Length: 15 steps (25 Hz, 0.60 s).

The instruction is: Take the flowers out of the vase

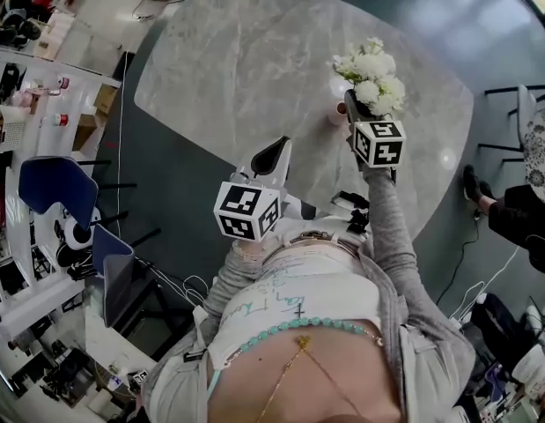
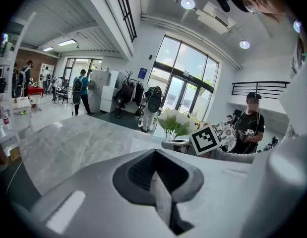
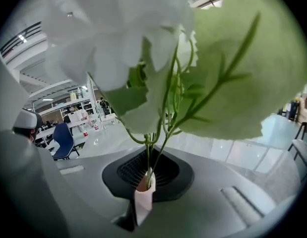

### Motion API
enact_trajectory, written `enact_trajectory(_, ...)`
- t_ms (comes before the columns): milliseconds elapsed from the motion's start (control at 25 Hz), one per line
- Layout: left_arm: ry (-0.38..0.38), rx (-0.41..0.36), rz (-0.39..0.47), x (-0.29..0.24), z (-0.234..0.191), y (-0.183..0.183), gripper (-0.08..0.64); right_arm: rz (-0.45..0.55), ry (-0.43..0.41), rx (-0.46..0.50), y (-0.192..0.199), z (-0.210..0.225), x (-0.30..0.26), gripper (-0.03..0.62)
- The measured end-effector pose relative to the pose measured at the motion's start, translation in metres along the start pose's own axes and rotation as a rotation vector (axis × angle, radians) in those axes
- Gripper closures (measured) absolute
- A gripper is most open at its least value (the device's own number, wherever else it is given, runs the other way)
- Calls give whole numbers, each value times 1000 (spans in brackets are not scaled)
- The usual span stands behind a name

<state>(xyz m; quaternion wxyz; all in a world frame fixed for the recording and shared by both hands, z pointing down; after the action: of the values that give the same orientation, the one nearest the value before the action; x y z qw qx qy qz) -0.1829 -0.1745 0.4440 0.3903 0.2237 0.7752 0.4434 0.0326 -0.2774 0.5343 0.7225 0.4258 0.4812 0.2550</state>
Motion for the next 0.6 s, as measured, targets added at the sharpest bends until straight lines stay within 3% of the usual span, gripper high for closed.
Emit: enact_trajectory(600, 74, -22, -11, -10, 10, -8, 558, 79, 22, 4, -26, -2, 27, 560)
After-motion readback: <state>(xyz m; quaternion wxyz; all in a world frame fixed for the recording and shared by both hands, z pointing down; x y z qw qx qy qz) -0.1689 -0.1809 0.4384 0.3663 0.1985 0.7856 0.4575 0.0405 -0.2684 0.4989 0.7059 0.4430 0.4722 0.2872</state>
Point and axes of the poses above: the fingertips, and each gripper's own axes: x backward along the fingers, z to its right, y out of its underside, the point moved 7 cm from there along x, backward along the fingers, and after that the axes turned 1 degree about z, right-handed, at the moved point
